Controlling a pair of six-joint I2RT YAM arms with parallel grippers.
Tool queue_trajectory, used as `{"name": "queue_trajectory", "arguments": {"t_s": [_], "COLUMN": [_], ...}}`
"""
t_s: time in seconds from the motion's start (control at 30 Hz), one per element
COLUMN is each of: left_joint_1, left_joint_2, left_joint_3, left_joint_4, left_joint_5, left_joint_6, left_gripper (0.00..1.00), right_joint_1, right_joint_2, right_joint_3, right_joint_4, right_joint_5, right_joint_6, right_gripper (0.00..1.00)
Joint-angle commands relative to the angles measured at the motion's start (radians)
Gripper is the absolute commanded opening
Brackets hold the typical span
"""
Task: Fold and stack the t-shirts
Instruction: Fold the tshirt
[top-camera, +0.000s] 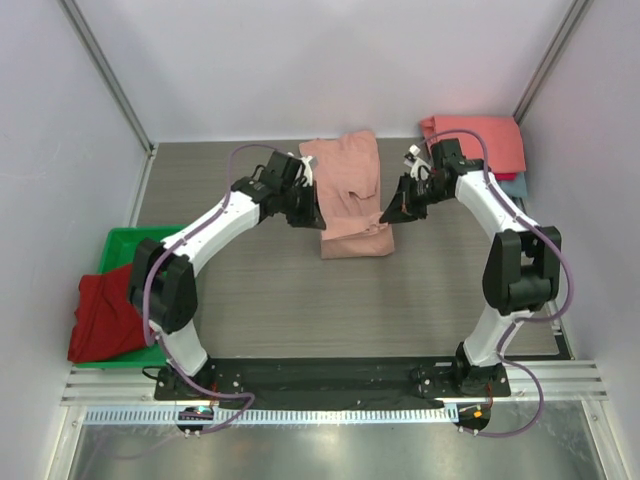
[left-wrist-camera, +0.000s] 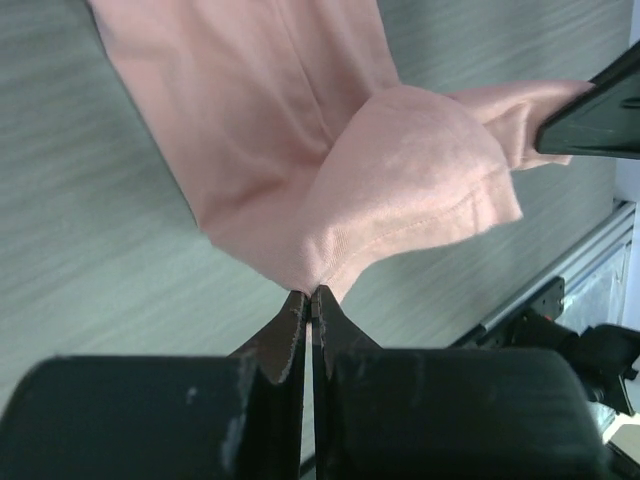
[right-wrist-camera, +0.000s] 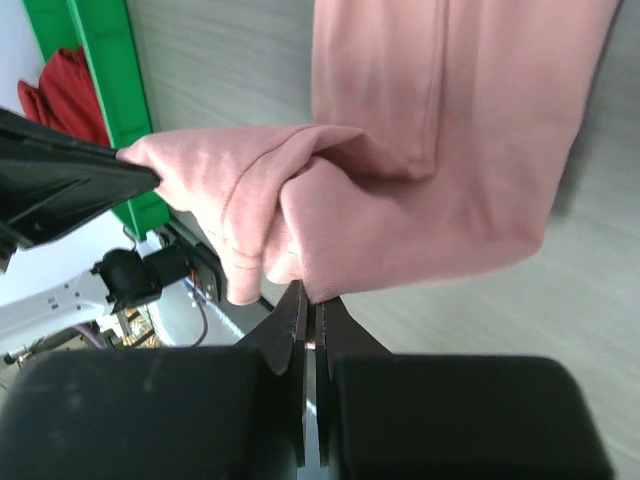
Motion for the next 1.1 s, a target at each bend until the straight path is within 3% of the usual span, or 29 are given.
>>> {"name": "queue_trajectory", "arguments": {"t_s": [0.0,0.47,0.8,0.9,0.93,1.03,1.07], "left_joint_1": [0.005,0.025,0.043,0.048,0.046,0.046,0.046], "left_joint_2": [0.072,0.235,0.387,0.417,0.422,0.401,0.369], "left_joint_3": [0.089,0.178,0.341,0.365,0.370,0.373,0.365], "left_joint_4": [0.042,0.088,0.090,0.091,0.093,0.088,0.082], "left_joint_5": [-0.004,-0.073,-0.177,-0.241,-0.263,-0.353,-0.376], "left_joint_6": [0.037,0.074,0.166,0.183,0.184,0.187,0.189], "left_gripper": [0.00,0.00,0.00,0.08,0.11,0.32,0.42], "right_joint_1": [-0.011,-0.018,-0.024,-0.023,-0.024,-0.026,-0.029], "right_joint_2": [0.069,0.336,0.546,0.601,0.605,0.582,0.542], "right_joint_3": [0.105,0.296,0.562,0.608,0.613,0.630,0.623], "right_joint_4": [0.050,0.084,0.088,0.103,0.110,0.119,0.117], "right_joint_5": [0.007,0.007,0.036,0.025,0.027,0.037,0.045], "right_joint_6": [-0.004,-0.010,-0.030,-0.024,-0.024,-0.053,-0.084], "right_gripper": [0.01,0.01,0.02,0.18,0.30,0.48,0.50]}}
